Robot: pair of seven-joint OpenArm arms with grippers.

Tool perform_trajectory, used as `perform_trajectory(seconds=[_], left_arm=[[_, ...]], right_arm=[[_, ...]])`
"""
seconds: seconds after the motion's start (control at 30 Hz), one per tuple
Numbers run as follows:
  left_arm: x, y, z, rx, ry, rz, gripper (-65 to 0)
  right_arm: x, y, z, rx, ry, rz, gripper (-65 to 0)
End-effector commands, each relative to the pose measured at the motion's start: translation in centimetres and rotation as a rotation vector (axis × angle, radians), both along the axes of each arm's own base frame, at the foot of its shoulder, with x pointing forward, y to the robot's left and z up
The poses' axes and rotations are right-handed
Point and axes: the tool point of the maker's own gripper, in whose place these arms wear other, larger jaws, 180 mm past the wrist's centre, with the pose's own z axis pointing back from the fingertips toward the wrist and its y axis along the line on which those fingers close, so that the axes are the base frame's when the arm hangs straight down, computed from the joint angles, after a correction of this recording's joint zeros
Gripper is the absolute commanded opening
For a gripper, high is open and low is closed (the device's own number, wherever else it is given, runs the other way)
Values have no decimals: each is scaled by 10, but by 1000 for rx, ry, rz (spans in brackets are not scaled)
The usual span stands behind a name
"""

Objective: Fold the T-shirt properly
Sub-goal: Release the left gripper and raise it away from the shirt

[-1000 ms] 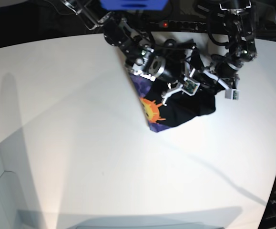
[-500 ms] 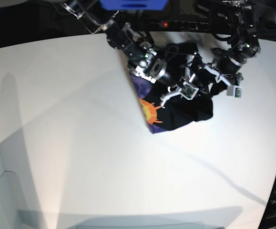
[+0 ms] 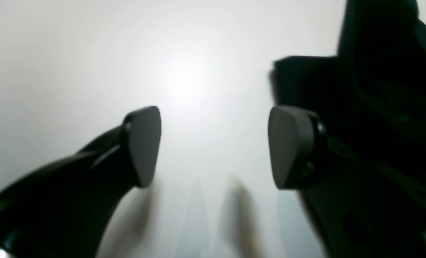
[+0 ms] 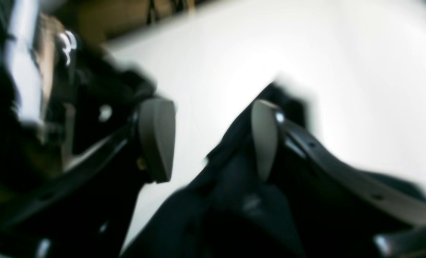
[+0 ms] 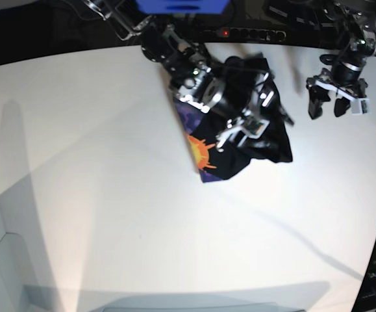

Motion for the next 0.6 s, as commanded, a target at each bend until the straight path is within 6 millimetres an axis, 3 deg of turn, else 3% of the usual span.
perform_trajectory(seconds=[0.0, 0.13, 0.3, 0.4, 0.57], left_arm=[[3, 5, 14, 12, -47, 2, -197], [-1, 21, 19, 34, -57, 43, -196], [-3, 27, 22, 44, -62, 59, -196], [-2, 30, 25, 48, -69, 67, -196], [-2, 32, 26, 51, -71, 71, -196]], right_arm=[[5, -2, 27, 87, -36, -31, -294], [21, -41, 38, 128, -37, -164, -292], [12, -82, 27, 75, -42, -221, -292], [-1, -93, 14, 34, -26, -212, -292], [-14, -90, -20, -13, 59, -193, -291]])
